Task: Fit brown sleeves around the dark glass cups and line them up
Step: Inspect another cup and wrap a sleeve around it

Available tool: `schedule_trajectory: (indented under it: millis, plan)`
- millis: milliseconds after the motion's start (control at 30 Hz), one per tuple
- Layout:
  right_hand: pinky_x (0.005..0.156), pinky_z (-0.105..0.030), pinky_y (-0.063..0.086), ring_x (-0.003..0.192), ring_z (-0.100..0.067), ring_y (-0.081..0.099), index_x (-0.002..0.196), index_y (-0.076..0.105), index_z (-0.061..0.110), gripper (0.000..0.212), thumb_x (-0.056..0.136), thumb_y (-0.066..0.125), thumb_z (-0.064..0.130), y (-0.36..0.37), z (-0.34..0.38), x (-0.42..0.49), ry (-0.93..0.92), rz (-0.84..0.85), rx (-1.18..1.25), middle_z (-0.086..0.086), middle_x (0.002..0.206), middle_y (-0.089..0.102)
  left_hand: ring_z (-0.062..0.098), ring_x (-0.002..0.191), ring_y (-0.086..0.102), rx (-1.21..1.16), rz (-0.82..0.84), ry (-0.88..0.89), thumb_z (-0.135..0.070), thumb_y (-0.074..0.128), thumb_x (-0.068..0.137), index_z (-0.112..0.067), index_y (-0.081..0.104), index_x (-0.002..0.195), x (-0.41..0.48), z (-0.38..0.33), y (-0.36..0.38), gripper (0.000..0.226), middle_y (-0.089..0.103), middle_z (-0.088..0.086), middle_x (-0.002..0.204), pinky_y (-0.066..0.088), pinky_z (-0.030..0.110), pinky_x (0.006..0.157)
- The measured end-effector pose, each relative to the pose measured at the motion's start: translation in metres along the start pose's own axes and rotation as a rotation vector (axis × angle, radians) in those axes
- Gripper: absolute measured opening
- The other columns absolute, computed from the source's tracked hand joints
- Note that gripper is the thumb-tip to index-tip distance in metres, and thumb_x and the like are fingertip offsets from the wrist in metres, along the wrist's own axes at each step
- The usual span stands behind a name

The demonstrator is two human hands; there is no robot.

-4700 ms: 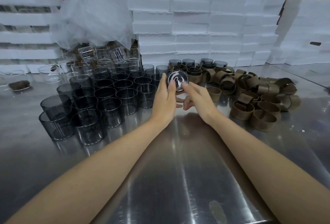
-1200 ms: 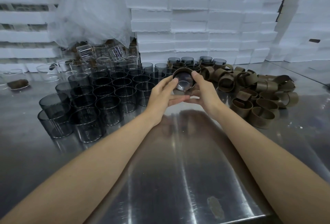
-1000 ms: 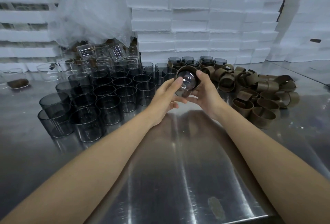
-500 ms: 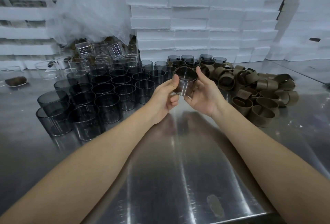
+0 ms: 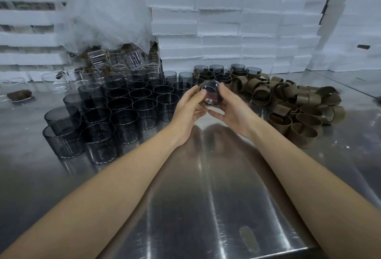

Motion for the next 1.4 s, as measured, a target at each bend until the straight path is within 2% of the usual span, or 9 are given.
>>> schedule_trajectory:
  millis: [100, 233, 400, 567, 667, 767, 867, 967, 1400]
  plan:
    - [0.102, -0.035, 0.048, 0.126, -0.015, 0.054, 0.142, 0.041, 0.024, 0.072, 0.081, 0.073, 0.005, -0.004, 0.011, 0.000, -0.191, 0.012, -0.223, 0.000, 0.137, 0.055, 0.010, 0.111, 0.060, 0.218, -0.029, 0.107, -0.012, 0.068, 0.090, -0.030, 0.046, 0.140, -0.005, -0.006, 0.001, 0.057, 0.056, -0.003, 0.130, 0.050, 0.026, 0.094]
    - [0.107, -0.046, 0.044, 0.131, -0.018, 0.049, 0.120, 0.038, 0.020, 0.070, 0.072, 0.072, -0.018, -0.007, 0.019, -0.004, -0.371, -0.085, -0.321, -0.003, 0.143, 0.047, 0.008, 0.113, 0.058, 0.287, 0.010, 0.206, 0.013, 0.063, 0.082, -0.031, 0.043, 0.139, -0.008, -0.012, 0.004, 0.074, 0.053, -0.009, 0.129, 0.052, 0.019, 0.088]
    - [0.096, -0.031, 0.051, 0.125, -0.013, 0.055, 0.098, 0.035, 0.025, 0.059, 0.074, 0.074, -0.013, -0.002, 0.024, -0.006, -0.463, -0.150, -0.447, -0.007, 0.150, 0.040, 0.016, 0.118, 0.057, 0.272, -0.058, 0.277, 0.025, 0.058, 0.076, -0.019, 0.043, 0.132, -0.010, -0.017, 0.000, 0.073, 0.052, -0.005, 0.132, 0.052, 0.026, 0.094]
    - [0.085, -0.013, 0.049, 0.110, 0.015, 0.055, 0.096, 0.037, 0.025, 0.058, 0.073, 0.073, -0.014, 0.000, 0.027, -0.006, -0.493, -0.181, -0.543, 0.001, 0.137, 0.046, 0.012, 0.109, 0.059, 0.267, -0.098, 0.315, 0.029, 0.054, 0.073, -0.016, 0.038, 0.111, -0.010, -0.021, -0.001, 0.061, 0.052, 0.002, 0.133, 0.051, 0.017, 0.081]
    - [0.087, -0.016, 0.053, 0.104, 0.014, 0.057, 0.098, 0.038, 0.023, 0.058, 0.072, 0.076, -0.011, -0.002, 0.028, -0.008, -0.493, -0.194, -0.609, 0.003, 0.126, 0.053, 0.023, 0.119, 0.056, 0.275, -0.092, 0.321, 0.030, 0.054, 0.070, -0.023, 0.041, 0.101, -0.009, -0.020, -0.001, 0.062, 0.052, 0.002, 0.131, 0.052, 0.018, 0.079]
    - [0.086, -0.018, 0.053, 0.107, -0.005, 0.061, 0.094, 0.037, 0.031, 0.062, 0.071, 0.078, -0.009, -0.001, 0.028, -0.009, -0.490, -0.187, -0.646, -0.003, 0.122, 0.057, 0.031, 0.120, 0.056, 0.290, -0.082, 0.319, 0.030, 0.054, 0.067, -0.024, 0.041, 0.098, -0.008, -0.018, -0.001, 0.064, 0.052, 0.003, 0.130, 0.051, 0.020, 0.075]
    - [0.086, -0.019, 0.053, 0.110, -0.015, 0.059, 0.095, 0.037, 0.022, 0.056, 0.072, 0.077, -0.009, -0.001, 0.026, -0.009, -0.465, -0.171, -0.656, -0.005, 0.124, 0.056, 0.035, 0.116, 0.056, 0.341, -0.080, 0.296, 0.029, 0.057, 0.066, -0.027, 0.041, 0.096, -0.007, -0.016, -0.002, 0.066, 0.052, 0.000, 0.126, 0.048, 0.016, 0.065]
    - [0.081, -0.016, 0.054, 0.107, -0.007, 0.058, 0.100, 0.035, 0.011, 0.053, 0.072, 0.077, -0.008, -0.002, 0.023, -0.008, -0.443, -0.169, -0.688, -0.005, 0.123, 0.056, 0.033, 0.114, 0.057, 0.386, -0.085, 0.264, 0.028, 0.059, 0.064, -0.030, 0.040, 0.093, -0.007, -0.013, -0.003, 0.067, 0.052, 0.000, 0.125, 0.048, 0.015, 0.060]
    - [0.081, -0.019, 0.055, 0.107, -0.004, 0.057, 0.100, 0.035, 0.014, 0.055, 0.071, 0.078, -0.007, -0.002, 0.022, -0.008, -0.430, -0.159, -0.719, -0.002, 0.124, 0.056, 0.012, 0.105, 0.052, 0.460, -0.087, 0.262, 0.024, 0.066, 0.062, -0.028, 0.039, 0.091, -0.010, -0.016, -0.002, 0.065, 0.053, -0.002, 0.124, 0.050, 0.018, 0.066]
Point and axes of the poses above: each hand's wrist, its own x-axis towards the middle knuckle, its own y-axis out of the palm, z = x × y, the point moved 8 cm from there along x, towards the middle knuckle
